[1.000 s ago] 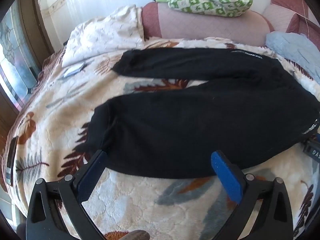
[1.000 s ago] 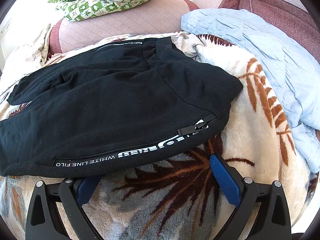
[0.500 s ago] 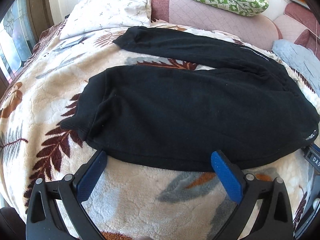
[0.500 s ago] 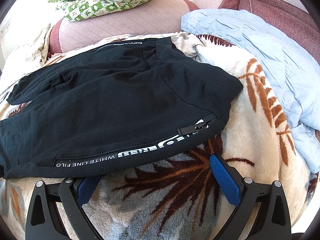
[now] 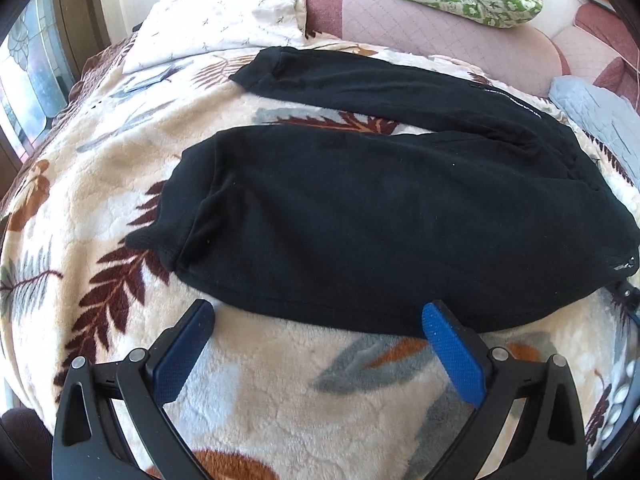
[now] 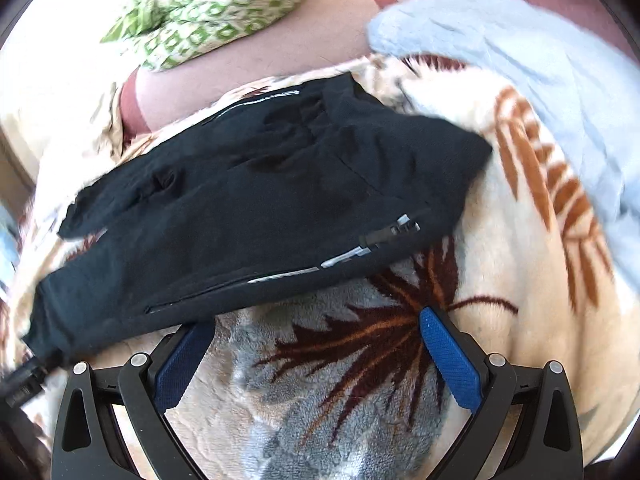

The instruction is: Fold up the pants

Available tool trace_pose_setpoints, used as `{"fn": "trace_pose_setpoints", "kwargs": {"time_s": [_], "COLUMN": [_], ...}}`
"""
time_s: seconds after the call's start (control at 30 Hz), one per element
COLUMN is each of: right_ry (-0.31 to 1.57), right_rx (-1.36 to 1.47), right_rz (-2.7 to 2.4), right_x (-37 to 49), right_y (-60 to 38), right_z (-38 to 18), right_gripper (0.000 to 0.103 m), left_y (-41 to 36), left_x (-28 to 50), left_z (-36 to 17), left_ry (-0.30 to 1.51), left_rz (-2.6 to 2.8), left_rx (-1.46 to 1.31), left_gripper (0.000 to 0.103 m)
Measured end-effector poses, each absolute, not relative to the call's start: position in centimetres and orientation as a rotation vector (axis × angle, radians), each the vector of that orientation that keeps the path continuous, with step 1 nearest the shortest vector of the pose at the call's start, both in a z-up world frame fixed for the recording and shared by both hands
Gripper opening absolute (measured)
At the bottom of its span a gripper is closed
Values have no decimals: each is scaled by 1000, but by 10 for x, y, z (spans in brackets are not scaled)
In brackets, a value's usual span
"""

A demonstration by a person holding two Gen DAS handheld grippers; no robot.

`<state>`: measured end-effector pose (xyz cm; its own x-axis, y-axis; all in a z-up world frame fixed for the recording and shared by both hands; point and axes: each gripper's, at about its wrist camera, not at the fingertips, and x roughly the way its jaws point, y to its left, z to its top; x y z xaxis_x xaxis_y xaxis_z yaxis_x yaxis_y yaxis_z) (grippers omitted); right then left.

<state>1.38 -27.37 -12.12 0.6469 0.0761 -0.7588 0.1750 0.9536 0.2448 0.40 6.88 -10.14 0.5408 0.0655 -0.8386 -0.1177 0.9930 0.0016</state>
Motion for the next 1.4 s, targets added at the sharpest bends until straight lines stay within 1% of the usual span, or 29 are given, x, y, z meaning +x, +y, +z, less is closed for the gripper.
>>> {"fn": "trace_pose_setpoints", "kwargs": {"time_s": [0.13,0.33,0.53,0.63,0.77,0.93,1.0,1.13,1.4], "right_ry": [952,934,872,809,672,396,363,417,502], "right_rx": [164,120,42,-5,-22,-48,-66,-62,-90], "right_rz": [-127,-145,-151,-148,-139,-157,-162,-131,-130], "right_x": [24,15,-7,-17,-35,-70,-74,-69,-59], "right_y": [-250,-246,-227,-216,-210,-207,-203,-203,-201], "right_z": [-124,-120,-107,-98,-75,-46,-40,-42,-55], "right_gripper": [103,103,99,99,99,100,100,100,100], "left_y": [63,53,51,50,50,49,51,57,56], "left_x": [-8,-30,-56,-70,-84,-101,-105,-104,-82], "left_z": [-94,-62,-23,-7,9,32,39,41,10], "left_ry": [972,874,744,684,618,522,513,545,641], "left_rz": [102,94,112,130,145,162,158,167,155], "left_rx": [-54,-22,-8,7,-1,-13,-30,-62,-36], "left_gripper": [103,100,100,100,100,101,101,101,101]}}
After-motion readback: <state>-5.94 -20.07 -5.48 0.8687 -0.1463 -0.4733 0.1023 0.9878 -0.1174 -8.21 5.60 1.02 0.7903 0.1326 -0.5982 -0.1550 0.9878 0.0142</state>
